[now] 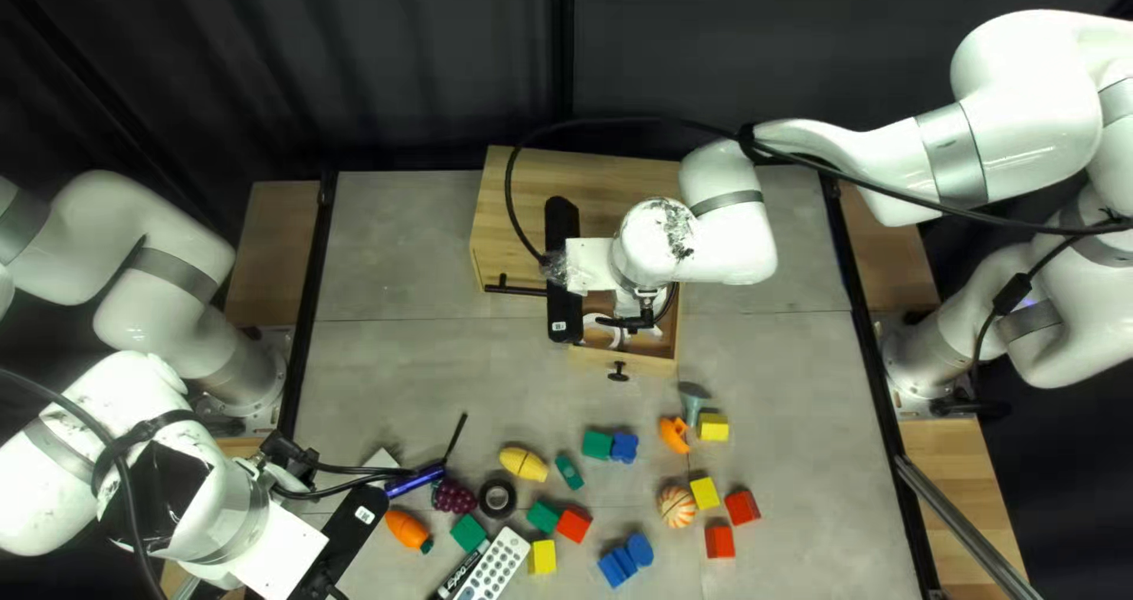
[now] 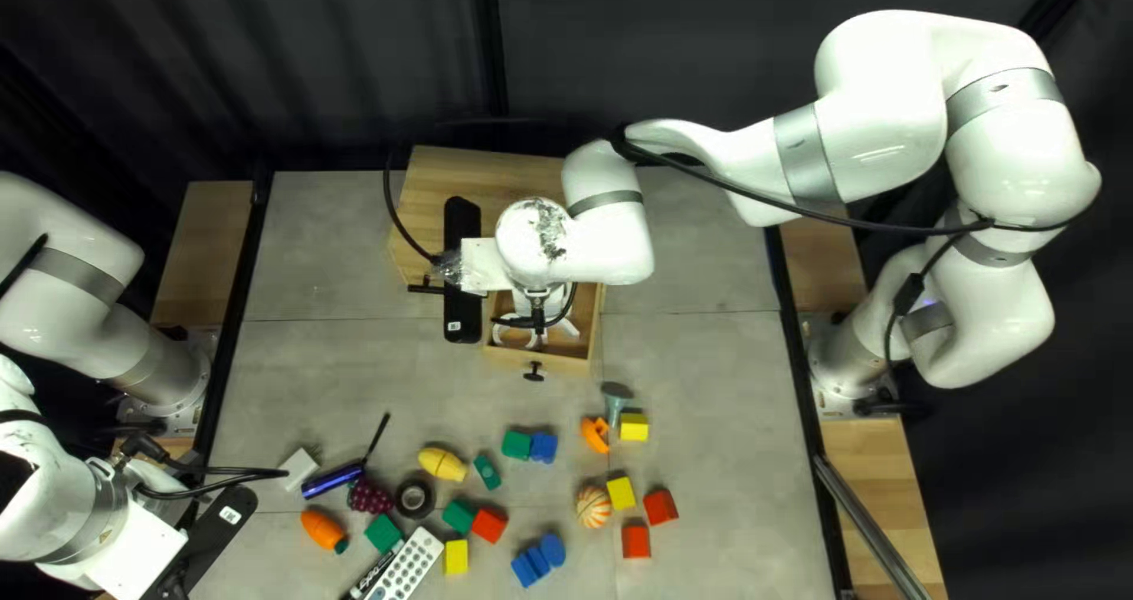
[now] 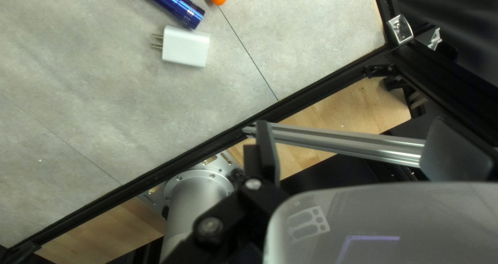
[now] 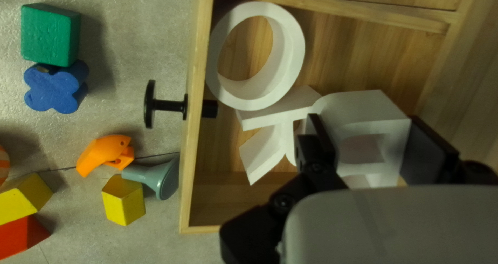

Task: Open drawers and place objects into drawer and close

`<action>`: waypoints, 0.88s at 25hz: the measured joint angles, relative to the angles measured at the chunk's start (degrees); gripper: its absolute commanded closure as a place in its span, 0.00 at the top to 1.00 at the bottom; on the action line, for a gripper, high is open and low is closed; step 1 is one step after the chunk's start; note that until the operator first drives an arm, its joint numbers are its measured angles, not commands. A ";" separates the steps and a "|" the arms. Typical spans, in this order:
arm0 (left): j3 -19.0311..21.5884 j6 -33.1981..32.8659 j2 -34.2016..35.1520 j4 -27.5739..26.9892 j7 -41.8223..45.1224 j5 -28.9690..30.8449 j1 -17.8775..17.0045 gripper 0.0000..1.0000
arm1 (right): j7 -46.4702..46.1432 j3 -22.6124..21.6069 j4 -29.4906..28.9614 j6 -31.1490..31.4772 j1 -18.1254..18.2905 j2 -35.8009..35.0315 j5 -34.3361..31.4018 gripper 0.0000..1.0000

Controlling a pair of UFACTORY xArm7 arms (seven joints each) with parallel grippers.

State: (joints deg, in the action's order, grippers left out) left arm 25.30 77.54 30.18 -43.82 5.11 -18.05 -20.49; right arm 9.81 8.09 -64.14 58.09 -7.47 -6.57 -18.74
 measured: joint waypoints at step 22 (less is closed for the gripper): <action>0.00 0.00 0.00 0.00 0.00 0.00 0.00 1.00 | 3.18 -2.31 -2.75 6.56 -2.92 1.75 -0.31 1.00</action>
State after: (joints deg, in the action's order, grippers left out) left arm 25.30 77.54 30.18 -43.82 5.11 -18.05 -20.49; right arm 12.99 5.79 -66.89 64.65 -10.39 -4.82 -19.06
